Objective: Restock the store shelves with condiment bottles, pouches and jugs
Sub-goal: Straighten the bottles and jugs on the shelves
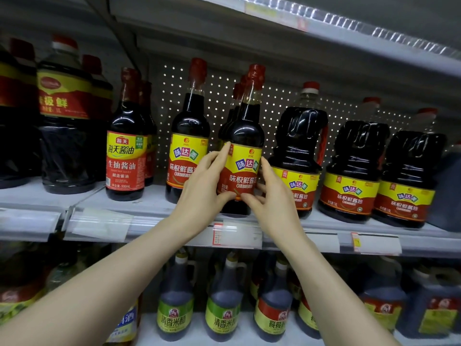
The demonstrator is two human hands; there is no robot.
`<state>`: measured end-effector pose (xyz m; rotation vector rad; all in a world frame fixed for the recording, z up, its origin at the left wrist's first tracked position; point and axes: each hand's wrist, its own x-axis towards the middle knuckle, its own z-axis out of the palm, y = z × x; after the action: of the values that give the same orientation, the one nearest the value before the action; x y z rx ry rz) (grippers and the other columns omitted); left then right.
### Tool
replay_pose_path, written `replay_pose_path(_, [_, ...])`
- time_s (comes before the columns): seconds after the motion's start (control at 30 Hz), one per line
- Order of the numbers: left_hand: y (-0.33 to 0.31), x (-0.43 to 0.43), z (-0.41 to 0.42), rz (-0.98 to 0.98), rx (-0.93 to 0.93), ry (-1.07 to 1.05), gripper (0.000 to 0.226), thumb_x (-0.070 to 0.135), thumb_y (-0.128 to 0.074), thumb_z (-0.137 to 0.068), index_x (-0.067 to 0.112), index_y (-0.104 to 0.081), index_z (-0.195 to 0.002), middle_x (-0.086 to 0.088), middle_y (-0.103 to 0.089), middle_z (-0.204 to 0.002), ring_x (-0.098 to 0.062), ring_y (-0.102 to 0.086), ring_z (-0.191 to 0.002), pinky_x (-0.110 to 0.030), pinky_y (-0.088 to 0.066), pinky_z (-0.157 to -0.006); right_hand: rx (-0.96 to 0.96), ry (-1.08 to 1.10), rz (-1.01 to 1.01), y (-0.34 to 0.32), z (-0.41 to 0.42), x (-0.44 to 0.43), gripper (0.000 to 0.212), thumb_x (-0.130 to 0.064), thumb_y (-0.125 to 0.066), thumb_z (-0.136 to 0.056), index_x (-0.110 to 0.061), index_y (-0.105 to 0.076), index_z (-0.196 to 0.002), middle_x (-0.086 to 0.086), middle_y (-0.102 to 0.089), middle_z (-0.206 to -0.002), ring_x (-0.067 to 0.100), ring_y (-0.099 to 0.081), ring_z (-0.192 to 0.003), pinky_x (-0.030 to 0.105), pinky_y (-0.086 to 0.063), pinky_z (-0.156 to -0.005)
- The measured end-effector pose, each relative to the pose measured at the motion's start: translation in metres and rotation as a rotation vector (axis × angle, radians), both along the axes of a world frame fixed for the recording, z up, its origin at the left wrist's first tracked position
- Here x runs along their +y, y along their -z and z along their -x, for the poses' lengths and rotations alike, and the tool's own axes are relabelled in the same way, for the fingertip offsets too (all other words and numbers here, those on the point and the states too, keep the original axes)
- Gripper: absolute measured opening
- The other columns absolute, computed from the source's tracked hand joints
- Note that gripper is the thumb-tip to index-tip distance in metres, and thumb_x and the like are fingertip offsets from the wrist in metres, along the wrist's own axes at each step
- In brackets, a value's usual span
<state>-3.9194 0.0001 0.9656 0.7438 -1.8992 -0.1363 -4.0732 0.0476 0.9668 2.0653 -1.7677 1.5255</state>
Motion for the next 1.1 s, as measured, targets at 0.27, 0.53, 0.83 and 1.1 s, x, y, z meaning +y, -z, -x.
replay_pose_path(0.27, [-0.004,-0.01,-0.002,-0.06,-0.044,-0.008,0.103,0.014,-0.076,-0.085,0.03,-0.007,-0.159,0.001,-0.047,-0.147,-0.018,-0.048,-0.133,-0.045,-0.047,-0.107,-0.002,-0.033,-0.04,-0.006,-0.002,-0.007,0.096,-0.02,-0.074,-0.091,-0.034,-0.009,-0.161,-0.002,-0.056,-0.143,0.015,-0.057,-0.127,0.042,-0.05,-0.107])
replay_pose_path(0.53, [-0.005,-0.023,0.002,-0.118,-0.079,-0.049,0.104,0.018,-0.073,-0.089,0.033,0.004,-0.158,-0.001,-0.051,-0.147,-0.022,-0.051,-0.132,-0.045,-0.044,-0.109,-0.003,-0.051,-0.132,-0.01,-0.001,-0.023,0.1,-0.018,-0.07,-0.094,-0.032,0.003,-0.161,0.004,-0.054,-0.144,0.02,-0.055,-0.129,0.046,-0.048,-0.108])
replay_pose_path(0.83, [-0.006,-0.032,0.007,-0.136,-0.047,-0.034,0.106,0.013,-0.074,-0.086,0.035,0.001,-0.158,-0.003,-0.053,-0.145,-0.024,-0.053,-0.13,-0.046,-0.045,-0.108,-0.005,-0.04,-0.139,-0.011,0.001,-0.035,0.099,-0.019,-0.069,-0.095,-0.031,0.003,-0.161,0.005,-0.053,-0.144,0.022,-0.054,-0.129,0.047,-0.048,-0.108])
replay_pose_path(1.1, [-0.007,-0.029,0.006,-0.176,-0.041,-0.044,0.106,0.011,-0.074,-0.086,0.035,0.0,-0.158,-0.002,-0.051,-0.148,-0.023,-0.051,-0.132,-0.047,-0.045,-0.109,-0.008,-0.044,-0.125,-0.01,0.0,-0.03,0.096,-0.016,-0.067,-0.096,-0.031,0.0,-0.161,0.005,-0.053,-0.146,0.021,-0.055,-0.129,0.047,-0.048,-0.108])
